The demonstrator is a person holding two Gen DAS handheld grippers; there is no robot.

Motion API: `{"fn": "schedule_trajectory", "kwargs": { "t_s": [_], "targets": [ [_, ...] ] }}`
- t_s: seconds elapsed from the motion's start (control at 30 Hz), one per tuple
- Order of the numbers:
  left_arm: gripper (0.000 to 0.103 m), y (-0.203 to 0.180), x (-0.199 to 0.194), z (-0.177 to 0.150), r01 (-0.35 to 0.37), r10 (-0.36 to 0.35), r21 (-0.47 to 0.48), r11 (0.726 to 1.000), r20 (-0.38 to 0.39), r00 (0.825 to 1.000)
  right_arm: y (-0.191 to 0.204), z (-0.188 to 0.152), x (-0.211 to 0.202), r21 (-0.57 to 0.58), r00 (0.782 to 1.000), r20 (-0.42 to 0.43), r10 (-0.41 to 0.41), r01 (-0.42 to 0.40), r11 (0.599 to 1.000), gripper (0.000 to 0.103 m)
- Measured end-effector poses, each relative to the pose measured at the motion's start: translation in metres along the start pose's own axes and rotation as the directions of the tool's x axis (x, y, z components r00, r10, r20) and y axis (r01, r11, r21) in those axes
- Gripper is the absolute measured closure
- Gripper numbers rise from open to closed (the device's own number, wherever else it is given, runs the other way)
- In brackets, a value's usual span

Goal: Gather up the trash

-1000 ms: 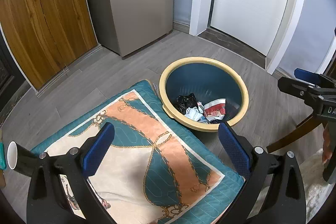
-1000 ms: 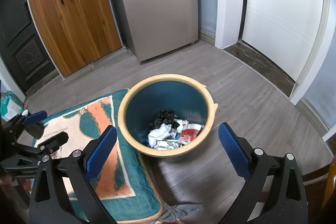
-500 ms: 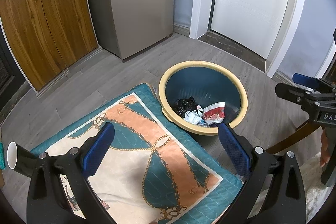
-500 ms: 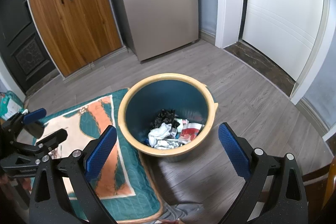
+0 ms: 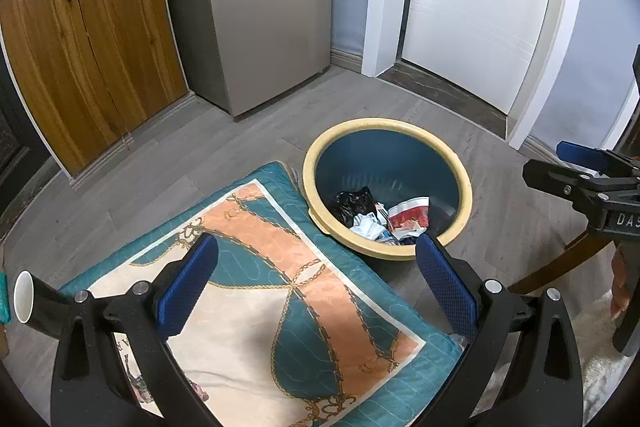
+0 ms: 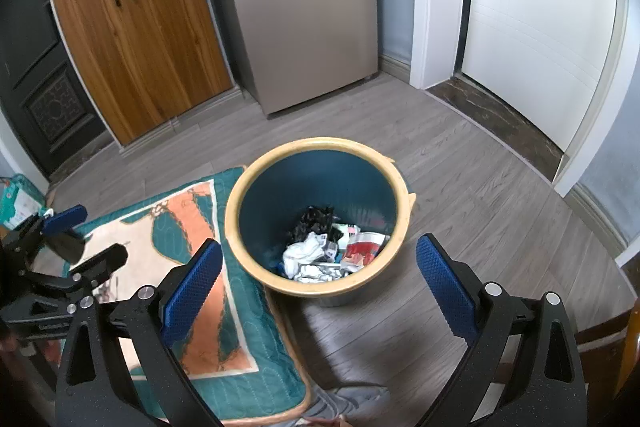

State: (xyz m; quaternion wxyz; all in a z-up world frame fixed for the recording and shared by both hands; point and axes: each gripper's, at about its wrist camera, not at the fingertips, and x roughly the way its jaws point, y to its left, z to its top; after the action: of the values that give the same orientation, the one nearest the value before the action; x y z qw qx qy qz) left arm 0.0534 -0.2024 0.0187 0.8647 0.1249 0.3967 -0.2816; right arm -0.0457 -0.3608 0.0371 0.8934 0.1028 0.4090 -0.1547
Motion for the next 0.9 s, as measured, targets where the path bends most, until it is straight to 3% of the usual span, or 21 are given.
{"fn": "schedule_trajectory", "kwargs": {
  "t_s": [0.43, 0.9],
  "targets": [
    [0.006, 0.0027, 0.0022, -0.0007, 0.010, -0.010, -0.010, 1.000, -0.014, 1.000, 0.0016, -0.0046, 0.0012, 0.006, 1.000, -0.005, 0.004, -0.004, 1.000, 0.006],
    [0.006, 0.0017, 0.0043, -0.0006, -0.028, 0.029, 0.026, 0.999, -0.014, 0.999, -0.0003, -0.0044, 0.0016, 0.008, 1.000, -0.007, 0.005, -0.005, 1.000, 0.006]
  ]
}}
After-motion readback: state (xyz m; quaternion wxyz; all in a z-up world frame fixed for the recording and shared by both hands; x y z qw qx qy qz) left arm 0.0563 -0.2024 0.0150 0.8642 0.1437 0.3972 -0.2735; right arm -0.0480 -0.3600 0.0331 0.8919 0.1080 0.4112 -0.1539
